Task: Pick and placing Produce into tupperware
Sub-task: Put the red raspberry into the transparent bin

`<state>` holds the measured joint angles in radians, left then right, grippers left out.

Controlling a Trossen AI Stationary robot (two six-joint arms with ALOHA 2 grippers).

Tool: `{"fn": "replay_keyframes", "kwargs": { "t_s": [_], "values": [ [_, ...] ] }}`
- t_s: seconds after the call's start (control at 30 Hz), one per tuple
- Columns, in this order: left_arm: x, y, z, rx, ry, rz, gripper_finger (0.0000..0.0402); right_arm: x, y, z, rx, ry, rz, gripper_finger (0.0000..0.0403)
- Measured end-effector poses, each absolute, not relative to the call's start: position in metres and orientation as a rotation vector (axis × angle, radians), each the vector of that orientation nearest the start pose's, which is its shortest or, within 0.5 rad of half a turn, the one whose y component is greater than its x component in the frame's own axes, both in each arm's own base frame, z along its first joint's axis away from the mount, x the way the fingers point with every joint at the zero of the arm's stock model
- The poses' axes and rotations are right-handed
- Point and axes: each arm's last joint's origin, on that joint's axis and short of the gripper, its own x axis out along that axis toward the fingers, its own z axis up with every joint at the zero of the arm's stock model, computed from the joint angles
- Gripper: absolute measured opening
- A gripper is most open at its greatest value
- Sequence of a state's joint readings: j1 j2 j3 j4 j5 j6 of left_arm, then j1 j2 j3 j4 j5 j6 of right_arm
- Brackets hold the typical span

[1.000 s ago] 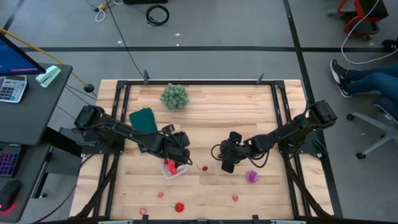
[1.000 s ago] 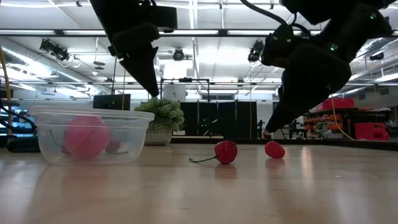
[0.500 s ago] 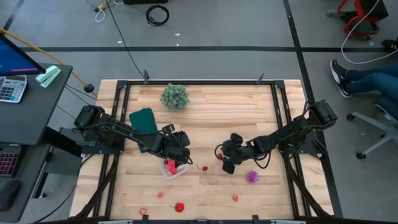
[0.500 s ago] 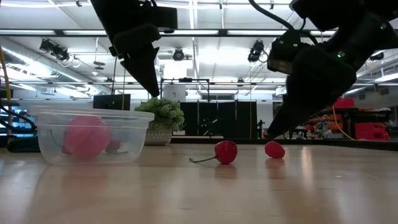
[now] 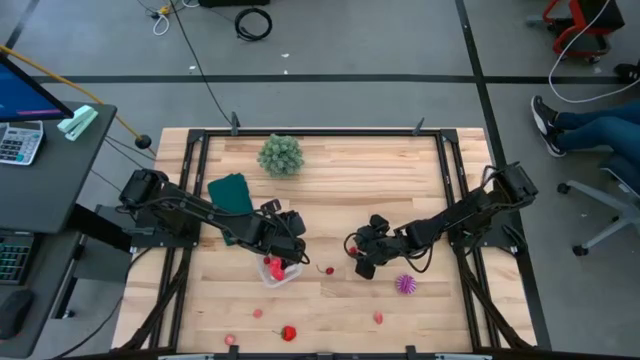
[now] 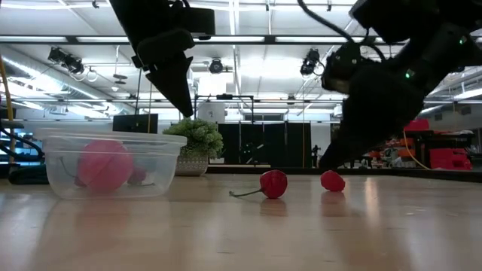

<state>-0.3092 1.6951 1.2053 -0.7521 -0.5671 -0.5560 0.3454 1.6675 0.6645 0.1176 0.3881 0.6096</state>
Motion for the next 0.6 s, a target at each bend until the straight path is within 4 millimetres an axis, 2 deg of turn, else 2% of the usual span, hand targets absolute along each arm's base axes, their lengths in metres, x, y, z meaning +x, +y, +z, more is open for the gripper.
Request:
{"fn": "replay_keyframes", "kwargs": {
  "t_s": [0.17,0.33,0.6],
  "values": [
    [0.316,-0.085,0.216,0.034,1.009,0.518,0.0153,0.278,0.088,0.105,0.208,0.829,-0.293,0.0251],
    [0.316,-0.085,0.216,0.034,1.009,0.517,0.0149,0.279,0.088,0.097,0.252,0.828,-0.344,0.0251],
    [0.316,-0.085,0.216,0.034,1.009,0.518,0.0153,0.278,0.09,0.094,0.26,0.825,-0.371,0.0224]
  ]
}}
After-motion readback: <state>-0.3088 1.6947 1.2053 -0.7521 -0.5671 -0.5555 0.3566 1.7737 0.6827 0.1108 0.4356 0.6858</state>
